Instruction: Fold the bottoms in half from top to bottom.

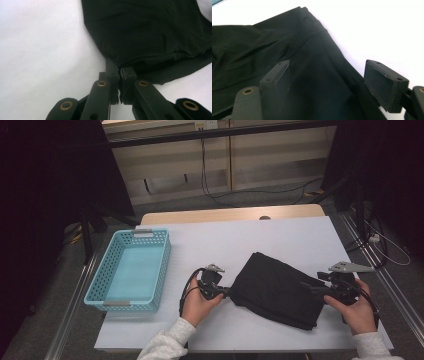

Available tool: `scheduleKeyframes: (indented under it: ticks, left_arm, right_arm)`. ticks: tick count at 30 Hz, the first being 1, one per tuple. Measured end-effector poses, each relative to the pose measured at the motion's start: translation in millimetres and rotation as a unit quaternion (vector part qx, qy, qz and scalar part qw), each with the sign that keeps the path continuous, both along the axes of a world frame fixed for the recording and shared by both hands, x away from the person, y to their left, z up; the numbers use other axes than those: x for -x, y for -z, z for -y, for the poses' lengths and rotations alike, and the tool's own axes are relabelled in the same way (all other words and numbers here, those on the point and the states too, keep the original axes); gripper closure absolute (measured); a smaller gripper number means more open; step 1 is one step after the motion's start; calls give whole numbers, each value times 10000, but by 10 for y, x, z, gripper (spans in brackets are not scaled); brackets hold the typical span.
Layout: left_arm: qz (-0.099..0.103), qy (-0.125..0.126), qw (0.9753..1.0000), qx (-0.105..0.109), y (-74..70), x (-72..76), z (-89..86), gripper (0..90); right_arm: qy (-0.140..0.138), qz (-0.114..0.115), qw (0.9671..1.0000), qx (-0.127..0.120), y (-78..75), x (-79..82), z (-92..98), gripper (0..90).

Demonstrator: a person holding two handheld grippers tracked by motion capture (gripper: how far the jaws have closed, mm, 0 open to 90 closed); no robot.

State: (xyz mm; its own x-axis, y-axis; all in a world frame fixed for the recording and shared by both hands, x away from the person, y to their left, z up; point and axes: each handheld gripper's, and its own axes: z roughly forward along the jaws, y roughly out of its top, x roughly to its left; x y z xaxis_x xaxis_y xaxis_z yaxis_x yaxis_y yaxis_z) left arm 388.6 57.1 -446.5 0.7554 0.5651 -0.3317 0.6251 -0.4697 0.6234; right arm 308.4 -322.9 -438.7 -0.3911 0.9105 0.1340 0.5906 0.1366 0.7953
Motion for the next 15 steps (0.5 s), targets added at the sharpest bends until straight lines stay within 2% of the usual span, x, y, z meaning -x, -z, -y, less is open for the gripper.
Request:
scheduleKeyframes:
  ticks: [8,15]
  left_arm:
    - [66,-168,9998,58,-45,-188,-96,873]
    - [44,-352,9994,61,-50,-360,-187,873]
  right_arm:
    - [147,33,9999,-31,11,44,60,221]
    - [229,68,9997,-50,10,112,84,219]
